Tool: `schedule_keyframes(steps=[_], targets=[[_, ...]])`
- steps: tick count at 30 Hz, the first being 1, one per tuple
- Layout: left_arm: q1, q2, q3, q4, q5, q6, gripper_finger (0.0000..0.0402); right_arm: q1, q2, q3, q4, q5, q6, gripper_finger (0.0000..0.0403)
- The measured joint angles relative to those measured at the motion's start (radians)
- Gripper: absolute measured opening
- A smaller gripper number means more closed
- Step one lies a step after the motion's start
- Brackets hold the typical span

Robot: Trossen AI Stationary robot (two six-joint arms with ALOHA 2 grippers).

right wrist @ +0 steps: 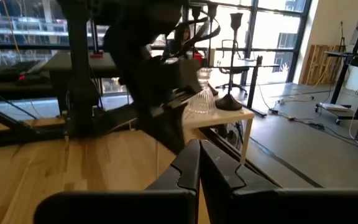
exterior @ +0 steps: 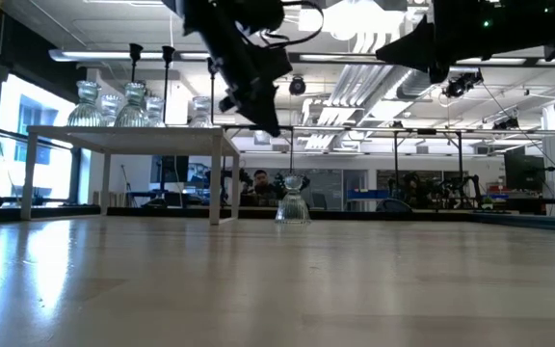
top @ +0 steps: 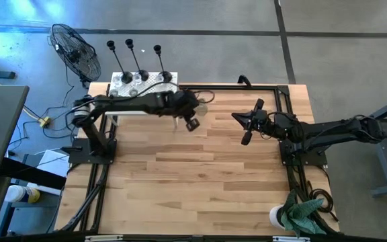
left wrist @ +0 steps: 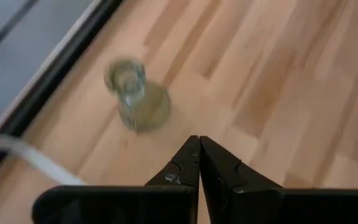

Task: Pick & Place candle stick holders
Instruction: Put the green candle holder on the shelf aligned with the green candle holders

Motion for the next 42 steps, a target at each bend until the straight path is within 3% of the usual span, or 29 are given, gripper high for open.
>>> schedule_keyframes(steps=[4,14,20,25,42], targets=[[0.033,0.056,0.063,0.001,0.011,0.012,0.0044,0.000,0.012,-0.001,0.000,-0.002,-0.006,0.0001],[0.076,0.168,0.138,0.016,0.009,0.014,0.0221,0.000,0.014,-0.001,0.004,-0.013,-0.018,0.0002],[0.113,0.202,0.141,0.055,0.067,0.019,0.0293,0.000,0.014,-0.001,0.014,-0.013,-0.020,0.0001],[0.128,0.212,0.140,0.089,0.048,0.041,0.0311,0.000,0.014,-0.001,0.012,-0.016,-0.023,0.0001],[0.159,0.275,0.139,0.174,0.016,0.097,0.0312,0.000,0.014,-0.001,0.012,-0.020,-0.023,0.0001]])
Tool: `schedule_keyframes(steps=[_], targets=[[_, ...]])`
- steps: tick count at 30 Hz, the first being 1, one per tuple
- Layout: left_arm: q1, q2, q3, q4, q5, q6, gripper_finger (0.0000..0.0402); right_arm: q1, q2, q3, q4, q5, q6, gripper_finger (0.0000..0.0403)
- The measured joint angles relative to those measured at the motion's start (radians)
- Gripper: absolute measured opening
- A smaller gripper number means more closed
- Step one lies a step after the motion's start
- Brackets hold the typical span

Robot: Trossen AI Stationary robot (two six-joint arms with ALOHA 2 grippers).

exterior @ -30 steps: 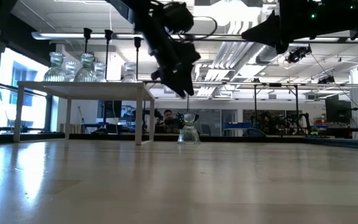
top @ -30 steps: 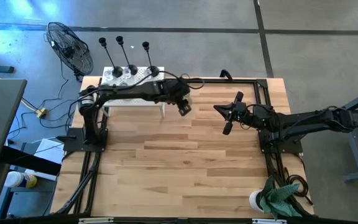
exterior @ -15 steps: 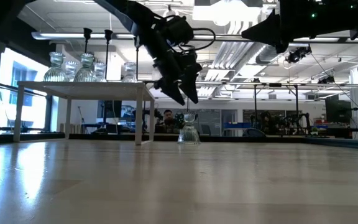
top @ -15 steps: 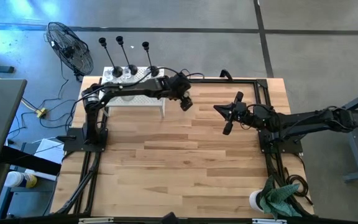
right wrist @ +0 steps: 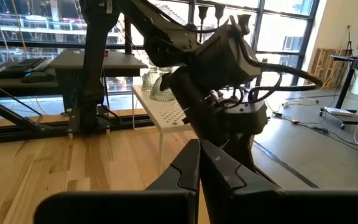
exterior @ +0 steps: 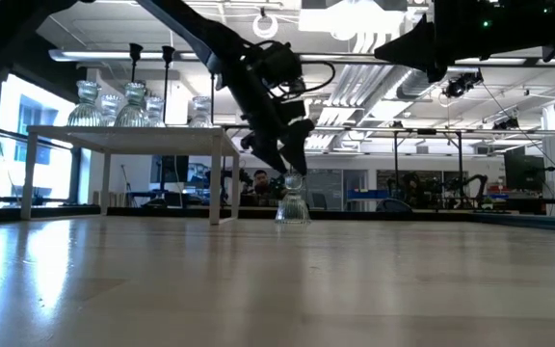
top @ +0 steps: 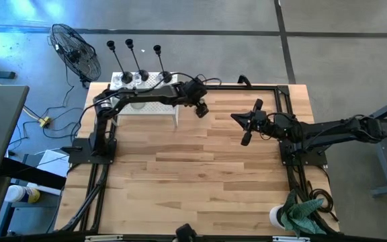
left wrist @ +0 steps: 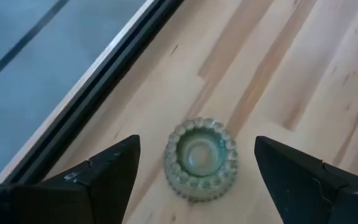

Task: Pick & Place candle stick holders
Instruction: Put the green candle holder on the shelf aligned with the green candle holders

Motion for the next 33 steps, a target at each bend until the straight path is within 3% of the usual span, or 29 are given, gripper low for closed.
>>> schedule_keyframes(steps=[9,22,33], targets=[[-0.001,0.051,-0.002,0.008,-0.032,0.028,0.0306,0.000,0.000,0.000,0.000,-0.002,0.000,0.0001],[-0.001,0.057,-0.001,0.040,-0.030,0.056,0.0185,0.000,0.000,0.000,0.000,-0.003,-0.007,0.0001],[-0.013,0.026,-0.001,-0.009,-0.011,0.058,0.0175,0.000,0.000,0.000,-0.001,-0.003,-0.008,0.0002]])
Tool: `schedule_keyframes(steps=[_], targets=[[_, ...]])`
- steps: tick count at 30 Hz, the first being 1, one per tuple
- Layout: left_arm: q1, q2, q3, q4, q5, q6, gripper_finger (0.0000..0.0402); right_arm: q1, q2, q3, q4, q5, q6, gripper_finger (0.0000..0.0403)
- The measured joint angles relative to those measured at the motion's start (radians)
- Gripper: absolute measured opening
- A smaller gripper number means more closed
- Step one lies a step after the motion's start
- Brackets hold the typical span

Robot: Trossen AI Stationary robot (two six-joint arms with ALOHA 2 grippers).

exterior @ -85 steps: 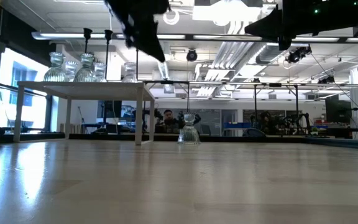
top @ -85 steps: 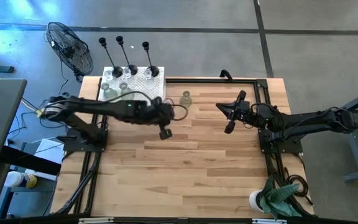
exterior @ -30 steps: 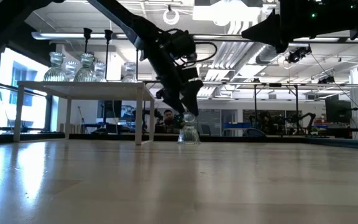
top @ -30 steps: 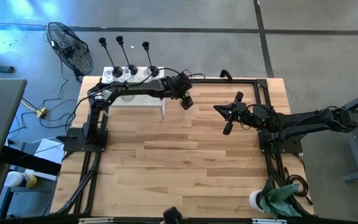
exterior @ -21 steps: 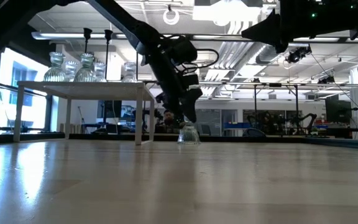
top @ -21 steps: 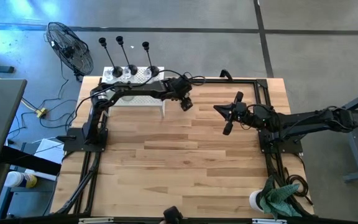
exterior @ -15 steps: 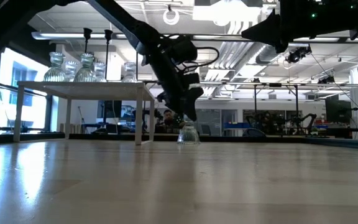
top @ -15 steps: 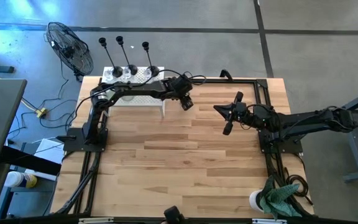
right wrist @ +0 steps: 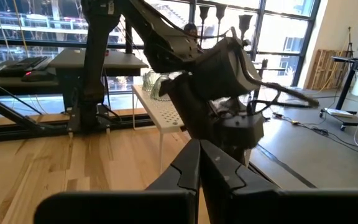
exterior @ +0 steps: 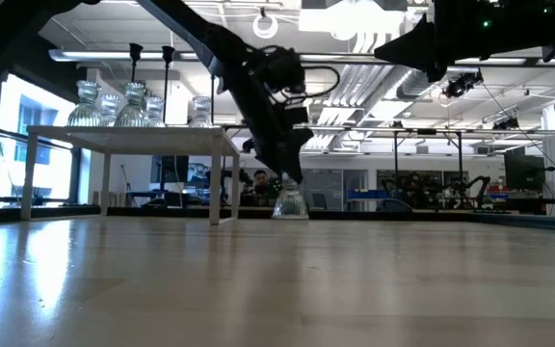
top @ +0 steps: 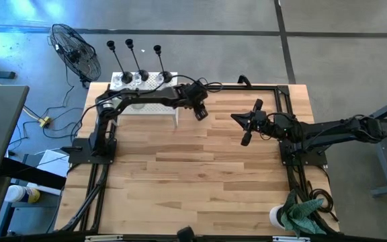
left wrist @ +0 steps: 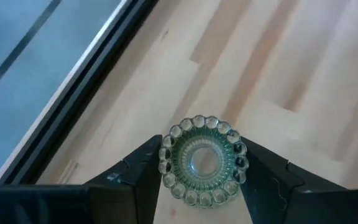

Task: Pick & Place candle stick holders
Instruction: Put the green candle holder on the shelf aligned with the green candle holders

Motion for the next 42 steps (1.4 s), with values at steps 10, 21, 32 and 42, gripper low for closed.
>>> schedule_keyframes(steps=[10,21,32,42], targets=[[-0.091,-0.189,0.000,-0.049,0.050,0.017,0.0174,0.000,0.000,0.000,0.000,0.000,0.000,0.0001],[-0.228,-0.508,0.000,-0.403,-0.105,-0.040,0.0173,0.000,0.000,0.000,-0.001,0.000,0.000,0.0001],[-0.140,-0.569,-0.025,-0.595,-0.210,-0.116,0.0173,0.000,0.000,0.000,0.012,0.000,0.007,0.0002],[-0.022,-0.629,-0.122,-0.576,-0.204,-0.143,0.0173,0.000,0.000,0.000,0.002,-0.001,0.002,0.0001]])
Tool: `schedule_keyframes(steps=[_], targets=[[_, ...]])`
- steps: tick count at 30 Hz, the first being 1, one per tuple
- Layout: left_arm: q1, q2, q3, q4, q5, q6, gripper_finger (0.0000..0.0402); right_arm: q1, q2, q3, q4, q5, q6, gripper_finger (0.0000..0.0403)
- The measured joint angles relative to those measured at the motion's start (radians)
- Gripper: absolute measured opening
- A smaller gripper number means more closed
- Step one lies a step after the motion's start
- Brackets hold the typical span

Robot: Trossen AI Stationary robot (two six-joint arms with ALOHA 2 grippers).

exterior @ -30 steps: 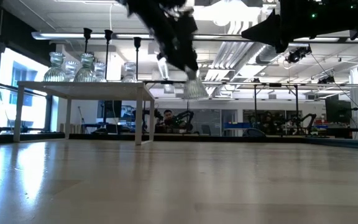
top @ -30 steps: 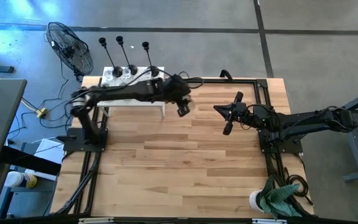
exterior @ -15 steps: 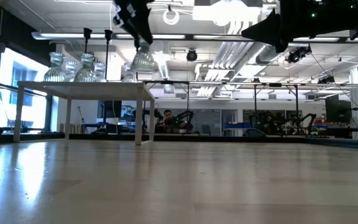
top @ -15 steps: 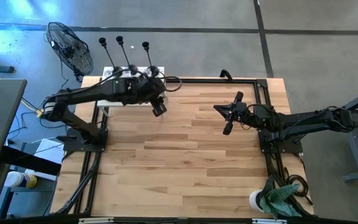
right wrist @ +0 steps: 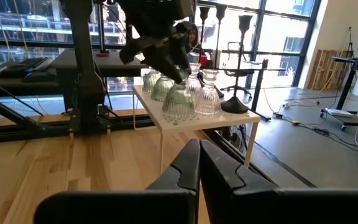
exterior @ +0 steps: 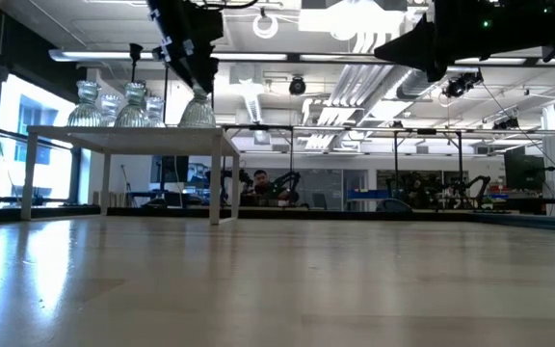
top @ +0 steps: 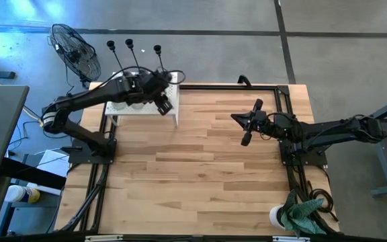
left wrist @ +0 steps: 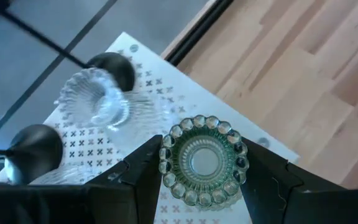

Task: Pick & Place candle stick holders
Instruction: Put the green candle holder on the shelf aligned with the green candle holders

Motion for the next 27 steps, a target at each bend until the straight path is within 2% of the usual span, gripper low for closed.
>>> schedule_keyframes(steps=[9,21,27], targets=[[0.022,-0.025,-0.052,0.010,0.005,-0.018,0.0175,0.000,0.000,0.000,-0.002,-0.003,0.004,0.0001],[0.021,-0.029,-0.057,0.010,-0.008,-0.017,0.0181,0.000,0.000,0.000,-0.002,-0.004,0.005,0.0001],[0.021,-0.028,-0.058,0.002,-0.009,-0.020,0.0226,0.000,0.000,0.000,-0.002,-0.004,0.005,0.0001]])
